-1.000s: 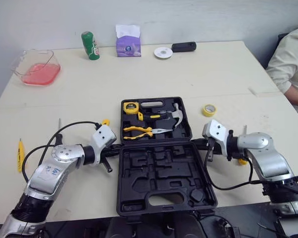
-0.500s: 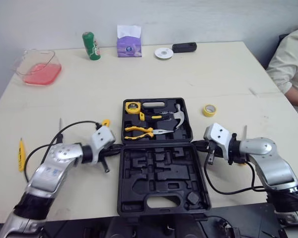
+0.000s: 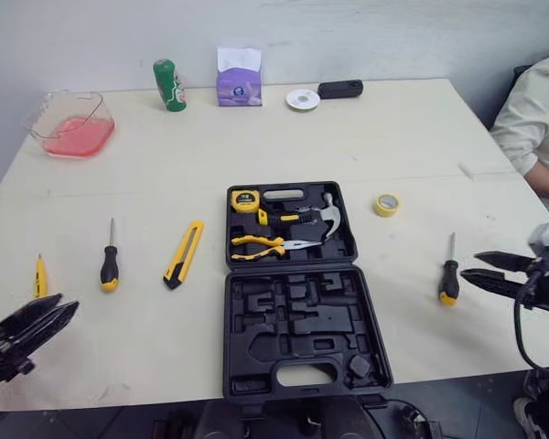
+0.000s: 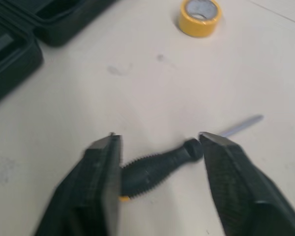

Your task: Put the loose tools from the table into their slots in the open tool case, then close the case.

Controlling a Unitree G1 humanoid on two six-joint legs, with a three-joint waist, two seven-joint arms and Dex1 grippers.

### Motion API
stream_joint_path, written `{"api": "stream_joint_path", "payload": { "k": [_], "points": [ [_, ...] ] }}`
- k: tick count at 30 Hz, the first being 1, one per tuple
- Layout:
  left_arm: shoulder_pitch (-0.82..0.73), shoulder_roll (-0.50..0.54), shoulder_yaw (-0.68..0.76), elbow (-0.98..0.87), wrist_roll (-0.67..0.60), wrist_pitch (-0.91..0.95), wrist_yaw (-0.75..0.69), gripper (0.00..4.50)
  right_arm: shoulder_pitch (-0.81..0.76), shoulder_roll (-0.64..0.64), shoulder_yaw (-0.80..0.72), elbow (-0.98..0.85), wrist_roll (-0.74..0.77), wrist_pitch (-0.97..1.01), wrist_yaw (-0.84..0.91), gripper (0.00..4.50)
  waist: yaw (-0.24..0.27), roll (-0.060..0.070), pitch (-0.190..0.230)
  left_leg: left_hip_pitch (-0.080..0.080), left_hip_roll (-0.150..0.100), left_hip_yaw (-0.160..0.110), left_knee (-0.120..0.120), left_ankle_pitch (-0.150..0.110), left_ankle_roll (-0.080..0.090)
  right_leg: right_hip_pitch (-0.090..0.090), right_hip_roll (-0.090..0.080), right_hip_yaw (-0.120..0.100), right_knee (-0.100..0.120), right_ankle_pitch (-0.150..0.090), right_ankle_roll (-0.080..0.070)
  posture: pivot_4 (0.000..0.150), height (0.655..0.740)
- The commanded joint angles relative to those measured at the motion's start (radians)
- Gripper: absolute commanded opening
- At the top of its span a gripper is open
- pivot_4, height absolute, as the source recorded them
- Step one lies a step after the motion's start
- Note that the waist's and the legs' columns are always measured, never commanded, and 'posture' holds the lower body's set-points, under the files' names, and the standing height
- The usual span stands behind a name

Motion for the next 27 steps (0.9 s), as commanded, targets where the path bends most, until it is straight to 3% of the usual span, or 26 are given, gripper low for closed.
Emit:
{"api": "stream_joint_path", "payload": {
  "k": [1, 2, 4, 8, 16, 21, 27],
  "points": [
    [0.018, -0.02, 0.122, 0.173, 0.017, -0.055, 0.072, 4.21, -0.033, -0.063, -0.054, 0.23, -0.047, -0.12, -0.003, 4.49, -0.002, 0.0, 0.0, 0.0, 0.0, 0.001, 0.0, -0.001, 0.0, -0.001, 0.0, 0.0, 0.0, 0.0, 0.0, 0.15, 0.7244],
    [0.044, -0.021, 0.103, 0.188, 0.063, -0.095, 0.066, 4.48, -0.062, -0.081, -0.038, 0.302, -0.064, -0.159, -0.01, 4.5, -0.005, 0.0, 0.0, 0.0, 0.0, 0.001, 0.0, -0.001, 0.0, -0.001, 0.0, 0.0, 0.0, -0.001, -0.001, 0.15, 0.7244],
    [0.089, -0.021, 0.068, 0.186, 0.122, -0.146, 0.054, 4.48, -0.118, -0.105, -0.018, 0.398, -0.073, -0.204, -0.007, 4.5, -0.01, 0.0, 0.0, 0.0, 0.001, 0.004, 0.0, -0.002, 0.001, -0.002, 0.001, 0.001, 0.0, -0.001, -0.001, 0.15, 0.7244],
    [0.088, -0.023, 0.083, 0.188, 0.119, -0.156, 0.103, 4.48, -0.195, -0.114, 0.002, 0.458, -0.048, -0.214, 0.01, 4.5, -0.014, 0.0, 0.0, 0.0, 0.002, 0.005, 0.0, -0.003, 0.0, -0.003, 0.001, 0.002, 0.0, -0.001, -0.001, 0.15, 0.7244],
    [0.051, -0.053, 0.04, -0.065, 0.0, -0.019, 0.272, 4.48, -0.261, -0.04, 0.075, 0.221, 0.059, -0.069, -0.007, 4.5, -0.013, 0.0, 0.0, 0.0, 0.006, 0.004, 0.0, -0.004, -0.004, -0.004, 0.002, 0.002, 0.002, -0.002, -0.003, 0.15, 0.7244],
    [-0.038, -0.06, -0.08, -0.23, 0.013, 0.115, 0.525, 4.48, -0.327, 0.015, 0.168, -0.039, 0.174, 0.054, -0.02, 4.5, -0.006, 0.001, -0.001, 0.0, 0.007, 0.004, -0.001, -0.003, -0.005, -0.004, 0.002, 0.003, 0.003, -0.002, -0.003, 0.15, 0.7244],
    [-0.225, -0.088, -0.148, -0.245, -0.009, 0.314, 0.795, 4.48, -0.505, 0.09, 0.339, -0.202, 0.256, 0.112, -0.007, 4.5, -0.004, 0.002, -0.001, 0.0, 0.007, 0.004, 0.0, 0.0, -0.012, -0.005, 0.004, 0.003, 0.005, -0.002, -0.003, 0.15, 0.7244]
  ]
}}
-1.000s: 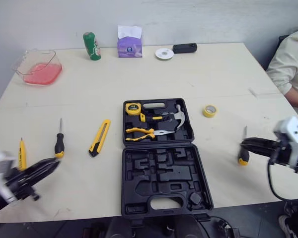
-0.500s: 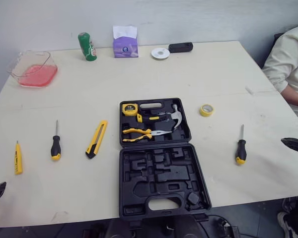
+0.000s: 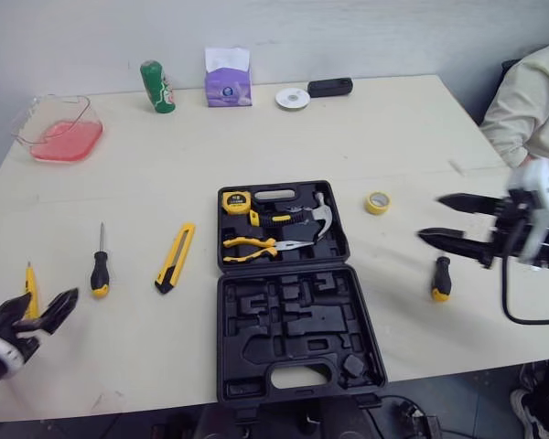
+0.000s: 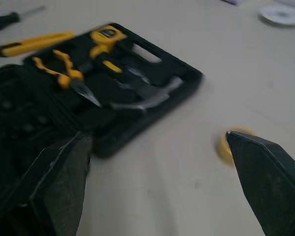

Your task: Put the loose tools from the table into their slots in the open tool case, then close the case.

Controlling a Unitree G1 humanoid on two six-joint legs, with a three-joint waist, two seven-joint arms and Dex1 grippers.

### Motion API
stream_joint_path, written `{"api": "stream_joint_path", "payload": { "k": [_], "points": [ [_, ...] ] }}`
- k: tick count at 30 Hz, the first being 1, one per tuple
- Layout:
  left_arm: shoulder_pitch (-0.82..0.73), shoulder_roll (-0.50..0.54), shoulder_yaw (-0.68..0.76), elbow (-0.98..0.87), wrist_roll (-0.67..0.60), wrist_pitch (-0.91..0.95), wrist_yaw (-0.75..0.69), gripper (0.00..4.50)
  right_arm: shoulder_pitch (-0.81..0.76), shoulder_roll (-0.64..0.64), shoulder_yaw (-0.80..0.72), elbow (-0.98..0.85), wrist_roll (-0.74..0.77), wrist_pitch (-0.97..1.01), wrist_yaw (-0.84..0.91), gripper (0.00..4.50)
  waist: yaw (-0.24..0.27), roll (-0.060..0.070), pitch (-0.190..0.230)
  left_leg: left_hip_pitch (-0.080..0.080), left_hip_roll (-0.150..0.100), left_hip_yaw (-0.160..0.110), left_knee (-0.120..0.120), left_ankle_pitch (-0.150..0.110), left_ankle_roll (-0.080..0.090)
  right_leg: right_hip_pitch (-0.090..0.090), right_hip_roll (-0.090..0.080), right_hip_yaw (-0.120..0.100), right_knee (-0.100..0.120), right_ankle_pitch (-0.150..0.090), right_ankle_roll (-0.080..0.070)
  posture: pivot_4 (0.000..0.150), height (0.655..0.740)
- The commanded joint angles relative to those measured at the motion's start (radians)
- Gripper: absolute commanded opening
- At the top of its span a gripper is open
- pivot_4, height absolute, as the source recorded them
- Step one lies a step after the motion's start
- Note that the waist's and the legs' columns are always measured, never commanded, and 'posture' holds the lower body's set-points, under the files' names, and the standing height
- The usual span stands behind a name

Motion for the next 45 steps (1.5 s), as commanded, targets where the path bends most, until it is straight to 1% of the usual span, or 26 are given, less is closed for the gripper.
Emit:
{"api": "stream_joint_path", "payload": {
  "k": [1, 3, 6, 10, 14, 17, 18, 19, 22, 23, 25, 27, 31, 33, 34, 36, 37, 38, 40, 42, 43, 45],
  "points": [
    [-0.069, -0.021, -0.002, -0.008, -0.017, 0.074, 0.115, 4.48, -0.072, 0.024, 0.04, -0.092, 0.066, 0.028, 0.005, 4.5, 0.002, 0.0, 0.0, 0.0, 0.0, 0.0, 0.0, 0.0, 0.0, 0.0, 0.0, 0.0, -0.001, 0.0, 0.0, 0.15, 0.7244],
    [-0.119, -0.01, -0.063, 0.015, 0.008, 0.097, 0.129, 4.48, -0.146, 0.075, 0.104, -0.137, 0.074, 0.024, -0.007, 4.5, 0.003, -0.001, 0.0, -0.001, 0.0, 0.001, 0.0, 0.0, 0.0, 0.0, 0.0, -0.001, -0.001, 0.0, 0.0, 0.15, 0.7244],
    [-0.205, 0.011, -0.148, 0.097, 0.051, 0.116, 0.138, 4.48, -0.261, 0.171, 0.212, -0.187, 0.093, 0.035, -0.006, 4.5, 0.002, -0.002, 0.0, 0.0, -0.001, 0.001, 0.001, 0.001, -0.001, 0.0, 0.0, 0.0, 0.0, 0.0, 0.0, 0.15, 0.7244],
    [-0.259, 0.036, -0.203, 0.15, 0.087, 0.123, 0.123, 4.48, -0.302, 0.225, 0.279, -0.194, 0.077, 0.034, -0.006, 4.5, 0.004, -0.005, -0.002, -0.001, -0.001, -0.001, 0.001, 0.002, -0.002, -0.001, 0.001, -0.002, 0.001, 0.0, 0.0, 0.15, 0.7244],
    [-0.279, 0.066, -0.269, 0.189, 0.155, 0.121, 0.119, 4.48, -0.327, 0.276, 0.325, -0.195, 0.07, 0.031, -0.028, 4.5, 0.002, -0.005, -0.002, -0.002, -0.001, 0.001, 0.001, 0.002, -0.002, -0.001, 0.0, -0.001, 0.002, 0.0, 0.0, 0.15, 0.7244],
    [-0.294, 0.057, -0.313, 0.191, 0.184, 0.115, 0.108, 3.62, -0.348, 0.318, 0.358, -0.168, 0.036, 0.006, -0.043, 4.5, 0.002, -0.005, -0.002, -0.001, -0.001, 0.001, 0.001, 0.002, -0.002, -0.001, 0.0, -0.001, 0.002, 0.0, 0.0, 0.15, 0.7244],
    [-0.297, 0.051, -0.32, 0.191, 0.191, 0.113, 0.105, 3.23, -0.35, 0.325, 0.364, -0.163, 0.028, 0.0, -0.044, 4.5, 0.002, -0.005, -0.002, -0.001, -0.001, 0.001, 0.001, 0.002, -0.002, -0.001, 0.0, -0.001, 0.002, 0.0, 0.0, 0.15, 0.7244],
    [-0.297, 0.046, -0.322, 0.192, 0.2, 0.102, 0.1, 2.71, -0.347, 0.328, 0.367, -0.163, 0.022, -0.003, -0.044, 4.5, 0.004, -0.005, -0.002, -0.001, -0.001, 0.001, 0.001, 0.002, -0.003, -0.001, 0.0, -0.001, 0.002, 0.0, 0.0, 0.15, 0.7244],
    [-0.305, 0.03, -0.317, 0.196, 0.213, 0.086, 0.095, 1.45, -0.339, 0.334, 0.37, -0.164, 0.008, -0.011, -0.043, 4.5, 0.006, -0.005, -0.002, -0.001, -0.001, 0.0, 0.001, 0.002, -0.002, -0.001, 0.0, -0.001, 0.002, 0.0, 0.0, 0.15, 0.7244],
    [-0.315, 0.029, -0.312, 0.201, 0.217, 0.082, 0.096, 1.14, -0.337, 0.336, 0.37, -0.165, 0.005, -0.012, -0.044, 4.5, 0.006, -0.005, -0.002, -0.001, -0.001, 0.0, 0.001, 0.002, -0.002, -0.001, -0.001, -0.001, 0.002, 0.0, 0.0, 0.15, 0.7244],
    [-0.35, 0.06, -0.307, 0.214, 0.23, 0.065, 0.08, 1.1, -0.333, 0.341, 0.366, -0.169, -0.002, -0.015, -0.058, 4.5, 0.007, -0.005, -0.002, -0.001, -0.002, 0.0, 0.001, 0.002, -0.002, -0.001, -0.001, -0.002, 0.002, 0.0, 0.0, 0.15, 0.7244],
    [-0.391, 0.117, -0.319, 0.203, 0.231, 0.043, 0.028, 1.1, -0.325, 0.34, 0.356, -0.175, -0.008, -0.017, -0.072, 4.5, 0.006, -0.006, -0.002, -0.001, -0.002, 0.0, 0.001, 0.003, -0.002, -0.001, -0.001, -0.002, 0.002, 0.0, 0.0, 0.15, 0.7244],
    [-0.439, 0.278, -0.425, 0.076, 0.139, 0.079, -0.194, 1.1, -0.297, 0.305, 0.329, -0.2, 0.006, 0.0, -0.073, 4.5, 0.002, -0.008, -0.003, -0.003, -0.001, 0.0, 0.0, 0.003, -0.003, -0.003, 0.0, -0.002, 0.003, 0.0, 0.0, 0.15, 0.7244],
    [-0.479, 0.395, -0.514, 0.015, 0.096, 0.046, -0.375, 1.1, -0.257, 0.258, 0.305, -0.228, 0.017, 0.017, -0.061, 4.5, 0.006, -0.008, -0.003, -0.004, -0.001, 0.001, 0.0, 0.003, -0.003, -0.004, 0.0, -0.002, 0.003, 0.0, 0.0, 0.15, 0.7244],
    [-0.506, 0.437, -0.561, 0.002, 0.087, 0.03, -0.44, 1.1, -0.235, 0.235, 0.291, -0.244, 0.027, 0.025, -0.056, 4.5, 0.005, -0.008, -0.003, -0.006, -0.001, 0.0, 0.0, 0.003, -0.003, -0.004, 0.0, -0.003, 0.003, 0.0, 0.0, 0.15, 0.7244],
    [-0.587, 0.482, -0.661, -0.009, 0.084, 0.018, -0.514, 1.1, -0.195, 0.199, 0.269, -0.267, 0.038, 0.033, -0.054, 4.5, 0.005, -0.008, -0.002, -0.006, -0.002, 0.001, -0.001, 0.002, -0.002, -0.004, 0.0, -0.003, 0.002, 0.0, 0.0, 0.15, 0.7244],
    [-0.614, 0.492, -0.692, -0.007, 0.086, 0.018, -0.532, 1.1, -0.184, 0.19, 0.264, -0.274, 0.04, 0.034, -0.057, 4.5, 0.004, -0.008, -0.002, -0.006, -0.002, 0.002, -0.001, 0.002, -0.002, -0.004, 0.0, -0.003, 0.001, 0.0, 0.0, 0.15, 0.7244],
    [-0.663, 0.497, -0.752, -0.007, 0.094, 0.02, -0.558, 1.1, -0.162, 0.173, 0.253, -0.285, 0.041, 0.043, -0.062, 4.5, 0.002, -0.007, -0.002, -0.006, -0.002, 0.003, -0.002, 0.002, -0.002, -0.004, 0.0, -0.003, 0.001, 0.0, 0.0, 0.15, 0.7244],
    [-0.799, 0.457, -0.919, 0.006, 0.13, 0.038, -0.591, 1.1, -0.072, 0.116, 0.206, -0.329, 0.05, 0.074, -0.069, 4.5, 0.004, -0.008, -0.002, -0.006, 0.0, 0.006, -0.001, 0.002, -0.002, -0.006, 0.002, -0.003, 0.001, 0.0, 0.0, 0.15, 0.7244],
    [-0.903, 0.407, -1.044, 0.032, 0.172, 0.05, -0.604, 1.1, 0.019, 0.068, 0.154, -0.377, 0.073, 0.102, -0.073, 4.5, 0.014, -0.008, -0.002, -0.006, 0.0, 0.006, -0.001, 0.003, -0.002, -0.006, 0.006, -0.003, 0.002, 0.0, 0.0, 0.15, 0.7244],
    [-0.937, 0.388, -1.081, 0.048, 0.189, 0.055, -0.608, 1.1, 0.051, 0.053, 0.134, -0.396, 0.087, 0.114, -0.078, 4.5, 0.018, -0.008, -0.002, -0.006, 0.0, 0.006, 0.0, 0.003, -0.002, -0.006, 0.008, -0.003, 0.002, 0.0, 0.0, 0.15, 0.7244],
    [-0.99, 0.384, -1.149, 0.067, 0.208, 0.061, -0.664, 1.1, 0.125, 0.016, 0.103, -0.435, 0.085, 0.124, -0.085, 4.5, 0.018, -0.009, -0.001, -0.005, 0.0, 0.009, 0.001, 0.003, -0.001, -0.007, 0.011, -0.002, 0.002, 0.0, 0.001, 0.15, 0.7244]
  ]
}}
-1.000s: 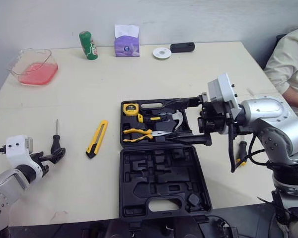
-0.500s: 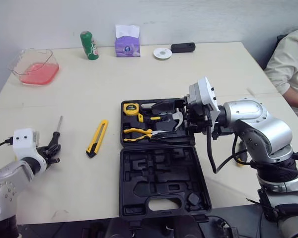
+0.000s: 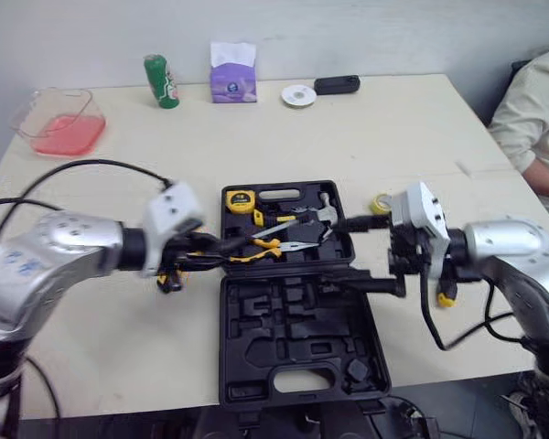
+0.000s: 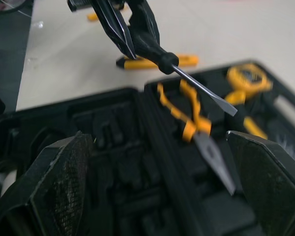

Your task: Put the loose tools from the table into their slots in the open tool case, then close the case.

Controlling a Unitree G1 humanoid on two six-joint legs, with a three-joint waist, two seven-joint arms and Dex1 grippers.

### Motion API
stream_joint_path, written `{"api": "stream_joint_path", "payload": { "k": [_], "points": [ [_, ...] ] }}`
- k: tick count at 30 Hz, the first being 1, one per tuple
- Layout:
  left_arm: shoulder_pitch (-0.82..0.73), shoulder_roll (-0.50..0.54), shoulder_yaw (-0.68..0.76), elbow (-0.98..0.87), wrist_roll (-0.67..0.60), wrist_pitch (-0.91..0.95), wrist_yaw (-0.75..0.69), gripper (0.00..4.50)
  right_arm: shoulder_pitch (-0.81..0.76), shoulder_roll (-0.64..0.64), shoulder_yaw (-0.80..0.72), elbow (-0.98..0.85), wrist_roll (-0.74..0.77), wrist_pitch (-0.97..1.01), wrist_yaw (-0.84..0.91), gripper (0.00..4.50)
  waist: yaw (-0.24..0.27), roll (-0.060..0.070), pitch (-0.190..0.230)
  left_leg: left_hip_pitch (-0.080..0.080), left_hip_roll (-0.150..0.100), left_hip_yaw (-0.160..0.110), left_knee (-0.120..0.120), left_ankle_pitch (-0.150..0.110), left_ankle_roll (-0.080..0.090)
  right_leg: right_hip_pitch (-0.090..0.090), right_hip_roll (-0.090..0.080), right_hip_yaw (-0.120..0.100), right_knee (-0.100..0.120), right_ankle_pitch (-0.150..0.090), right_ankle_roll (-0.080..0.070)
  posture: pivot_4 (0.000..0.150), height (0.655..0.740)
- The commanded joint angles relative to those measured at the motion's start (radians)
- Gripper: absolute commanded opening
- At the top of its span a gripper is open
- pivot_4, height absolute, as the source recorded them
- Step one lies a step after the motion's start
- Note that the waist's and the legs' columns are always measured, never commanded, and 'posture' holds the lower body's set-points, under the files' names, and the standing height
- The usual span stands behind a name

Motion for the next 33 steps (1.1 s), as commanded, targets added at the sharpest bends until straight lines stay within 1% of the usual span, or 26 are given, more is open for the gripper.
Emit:
{"api": "stream_joint_path", "payload": {
  "k": [1, 5, 9, 11, 14, 21, 25, 29, 31, 32, 33],
  "points": [
    [-0.078, 0.011, -0.1, 0.021, 0.044, 0.002, -0.098, 1.1, 0.091, -0.06, -0.081, -0.099, 0.021, 0.01, -0.005, 4.5, -0.002, -0.001, 0.001, 0.0, 0.0, 0.003, 0.0, 0.0, 0.001, -0.002, 0.001, 0.001, 0.001, 0.001, 0.001, 0.15, 0.7244],
    [-0.158, 0.002, -0.214, 0.046, 0.089, 0.005, -0.189, 1.1, 0.206, -0.105, -0.119, -0.147, -0.002, 0.006, -0.021, 4.5, -0.002, -0.001, 0.001, 0.002, 0.003, 0.007, 0.0, 0.001, 0.0, -0.003, 0.004, 0.003, 0.002, 0.001, 0.001, 0.15, 0.7244],
    [-0.177, -0.006, -0.253, 0.056, 0.125, 0.005, -0.219, 1.1, 0.233, -0.102, -0.132, -0.164, 0.012, 0.011, -0.05, 4.5, -0.002, -0.001, 0.001, 0.002, 0.003, 0.007, 0.0, 0.001, 0.0, -0.004, 0.005, 0.004, 0.002, 0.001, 0.001, 0.15, 0.7244],
    [-0.202, -0.037, -0.3, 0.086, 0.166, 0.016, -0.211, 1.1, 0.244, -0.091, -0.15, -0.173, 0.023, 0.03, -0.085, 4.5, 0.006, -0.001, 0.001, 0.002, 0.003, 0.007, 0.0, 0.001, 0.001, -0.004, 0.005, 0.004, 0.002, 0.001, 0.001, 0.15, 0.7244],
    [-0.217, -0.039, -0.345, 0.088, 0.201, 0.048, -0.223, 1.1, 0.262, -0.083, -0.172, -0.183, 0.034, 0.037, -0.118, 4.5, 0.011, -0.002, 0.001, 0.001, 0.003, 0.007, 0.002, 0.001, 0.001, -0.004, 0.005, 0.004, 0.002, 0.001, 0.001, 0.15, 0.7244],
    [-0.206, -0.088, -0.344, 0.089, 0.239, 0.104, -0.174, 1.1, 0.295, -0.089, -0.196, -0.186, 0.045, 0.035, -0.143, 4.5, 0.012, -0.002, 0.001, 0.001, 0.003, 0.007, 0.002, 0.001, 0.001, -0.003, 0.005, 0.005, 0.002, 0.001, 0.001, 0.15, 0.7244],
    [-0.192, -0.124, -0.33, 0.087, 0.245, 0.079, -0.162, 1.1, 0.309, -0.094, -0.187, -0.19, 0.05, 0.027, -0.138, 4.5, 0.012, -0.002, 0.001, 0.001, 0.003, 0.006, 0.002, 0.001, 0.002, -0.003, 0.005, 0.005, 0.003, 0.001, 0.001, 0.15, 0.7244],
    [-0.179, -0.134, -0.327, 0.101, 0.271, 0.047, -0.151, 1.1, 0.3, -0.093, -0.173, -0.182, 0.043, 0.022, -0.141, 4.5, 0.014, -0.002, 0.001, 0.001, 0.003, 0.006, 0.002, 0.001, 0.002, -0.003, 0.005, 0.005, 0.003, 0.001, 0.001, 0.15, 0.7244],
    [-0.183, -0.116, -0.28, 0.098, 0.239, 0.033, -0.194, 2.11, 0.307, -0.099, -0.176, -0.187, 0.044, 0.021, -0.134, 4.5, 0.015, -0.002, 0.001, 0.001, 0.002, 0.006, 0.003, 0.002, 0.002, -0.003, 0.005, 0.005, 0.003, 0.001, 0.002, 0.15, 0.7244],
    [-0.185, -0.106, -0.265, 0.097, 0.23, 0.03, -0.208, 2.33, 0.31, -0.1, -0.177, -0.188, 0.045, 0.022, -0.131, 4.5, 0.015, -0.002, 0.001, 0.001, 0.002, 0.006, 0.003, 0.002, 0.002, -0.003, 0.005, 0.005, 0.003, 0.001, 0.002, 0.15, 0.7244],
    [-0.182, -0.1, -0.25, 0.096, 0.226, 0.021, -0.217, 2.88, 0.313, -0.101, -0.178, -0.19, 0.045, 0.021, -0.13, 4.5, 0.014, -0.002, 0.001, 0.001, 0.002, 0.006, 0.003, 0.002, 0.002, -0.003, 0.005, 0.005, 0.003, 0.001, 0.002, 0.15, 0.7244]
  ]
}}
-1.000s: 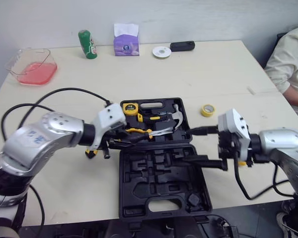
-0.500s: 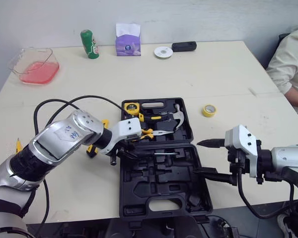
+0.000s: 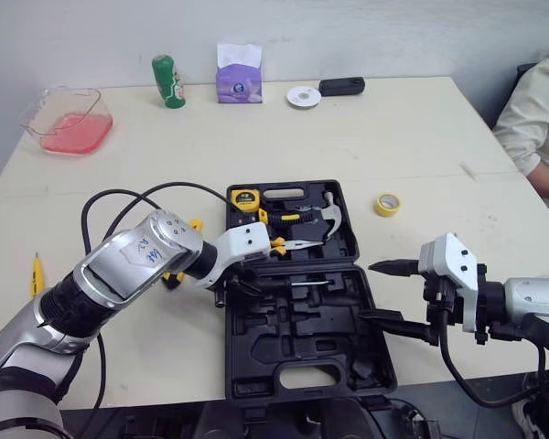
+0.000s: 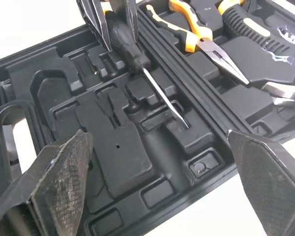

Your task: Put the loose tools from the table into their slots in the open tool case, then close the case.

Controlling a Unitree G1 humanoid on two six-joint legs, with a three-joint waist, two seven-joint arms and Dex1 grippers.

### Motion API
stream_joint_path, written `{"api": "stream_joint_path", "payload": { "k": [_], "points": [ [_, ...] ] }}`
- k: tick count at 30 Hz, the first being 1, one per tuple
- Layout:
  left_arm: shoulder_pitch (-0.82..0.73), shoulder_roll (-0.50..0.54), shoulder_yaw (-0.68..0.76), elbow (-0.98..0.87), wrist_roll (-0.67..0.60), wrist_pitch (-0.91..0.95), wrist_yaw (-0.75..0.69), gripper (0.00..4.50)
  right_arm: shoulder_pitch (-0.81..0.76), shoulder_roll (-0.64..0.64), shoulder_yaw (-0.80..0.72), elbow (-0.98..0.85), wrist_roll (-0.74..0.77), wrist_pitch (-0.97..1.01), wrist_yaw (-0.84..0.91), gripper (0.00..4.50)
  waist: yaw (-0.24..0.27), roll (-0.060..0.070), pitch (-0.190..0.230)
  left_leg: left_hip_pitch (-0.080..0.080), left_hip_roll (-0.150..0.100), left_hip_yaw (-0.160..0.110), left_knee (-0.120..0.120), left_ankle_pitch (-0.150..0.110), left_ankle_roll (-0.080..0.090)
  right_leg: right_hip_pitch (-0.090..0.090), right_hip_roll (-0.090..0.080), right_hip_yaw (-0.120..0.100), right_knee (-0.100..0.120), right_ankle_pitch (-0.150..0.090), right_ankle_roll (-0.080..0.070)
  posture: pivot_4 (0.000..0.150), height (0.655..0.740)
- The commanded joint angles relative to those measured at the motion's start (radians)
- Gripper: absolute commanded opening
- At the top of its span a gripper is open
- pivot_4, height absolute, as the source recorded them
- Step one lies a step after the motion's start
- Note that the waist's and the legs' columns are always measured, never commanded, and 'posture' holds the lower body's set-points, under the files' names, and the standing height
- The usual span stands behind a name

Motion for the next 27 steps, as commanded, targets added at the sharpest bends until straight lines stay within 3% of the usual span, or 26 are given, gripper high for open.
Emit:
{"api": "stream_joint_path", "payload": {
  "k": [1, 3, 4, 6, 10, 16, 17, 27],
  "points": [
    [0.002, 0.022, 0.107, -0.009, -0.024, -0.041, -0.034, 3.26, 0.006, -0.012, -0.014, -0.034, 0.014, -0.014, 0.008, 4.5, -0.002, 0.0, 0.0, 0.0, 0.0, 0.0, 0.0, 0.0, 0.0, 0.0, 0.0, 0.0, 0.0, 0.0, 0.0, 0.15, 0.7244],
    [0.028, 0.006, 0.175, -0.003, -0.06, -0.064, -0.048, 4.17, 0.01, -0.01, -0.014, -0.038, 0.015, -0.016, 0.009, 4.5, -0.002, 0.0, 0.0, 0.0, 0.0, 0.0, 0.0, 0.0, 0.0, 0.0, 0.0, 0.0, 0.0, 0.0, 0.0, 0.15, 0.7244],
    [0.063, -0.011, 0.22, 0.005, -0.084, -0.103, -0.061, 4.41, 0.011, -0.008, -0.012, -0.04, 0.014, -0.019, 0.007, 4.5, -0.002, 0.0, 0.0, 0.0, 0.0, 0.0, 0.0, 0.0, 0.0, 0.0, 0.0, 0.0, 0.0, 0.0, 0.0, 0.15, 0.7244],
    [0.138, -0.057, 0.287, 0.044, -0.088, -0.233, -0.067, 4.41, 0.01, -0.004, -0.007, -0.042, 0.012, -0.022, 0.003, 4.5, -0.004, 0.001, -0.001, 0.0, 0.0, 0.0, 0.0, 0.0, 0.0, 0.0, 0.0, 0.0, 0.0, 0.0, 0.0, 0.15, 0.7244],
    [0.258, -0.133, 0.349, 0.141, -0.08, -0.43, -0.113, 3.08, -0.001, 0.001, 0.01, -0.043, 0.013, -0.025, 0.002, 4.5, -0.004, 0.001, -0.001, 0.001, 0.001, 0.001, 0.001, 0.0, 0.0, 0.0, 0.0, 0.0, 0.001, 0.0, 0.0, 0.15, 0.7244],
    [0.324, -0.173, 0.328, 0.194, -0.046, -0.539, -0.145, 0.23, -0.016, -0.004, 0.024, -0.041, 0.018, -0.028, 0.003, 4.5, -0.002, 0.001, -0.001, 0.001, 0.0, 0.001, 0.001, 0.0, 0.0, 0.0, -0.001, 0.0, 0.002, 0.0, 0.0, 0.15, 0.7244],
    [0.341, -0.176, 0.314, 0.193, -0.03, -0.558, -0.144, 0.06, -0.022, -0.005, 0.026, -0.039, 0.02, -0.027, 0.002, 4.5, -0.003, 0.001, -0.001, 0.001, 0.0, 0.001, 0.001, 0.0, 0.0, 0.0, -0.001, 0.0, 0.002, 0.0, 0.0, 0.15, 0.7244],
    [0.323, -0.215, 0.251, 0.267, 0.096, -0.595, -0.095, 0.06, -0.03, -0.006, 0.026, -0.04, 0.026, -0.022, -0.004, 4.5, -0.003, 0.001, -0.001, 0.001, 0.0, 0.001, 0.001, 0.0, 0.0, 0.0, -0.002, 0.0, 0.002, 0.0, 0.0, 0.15, 0.7244]
  ]
}}
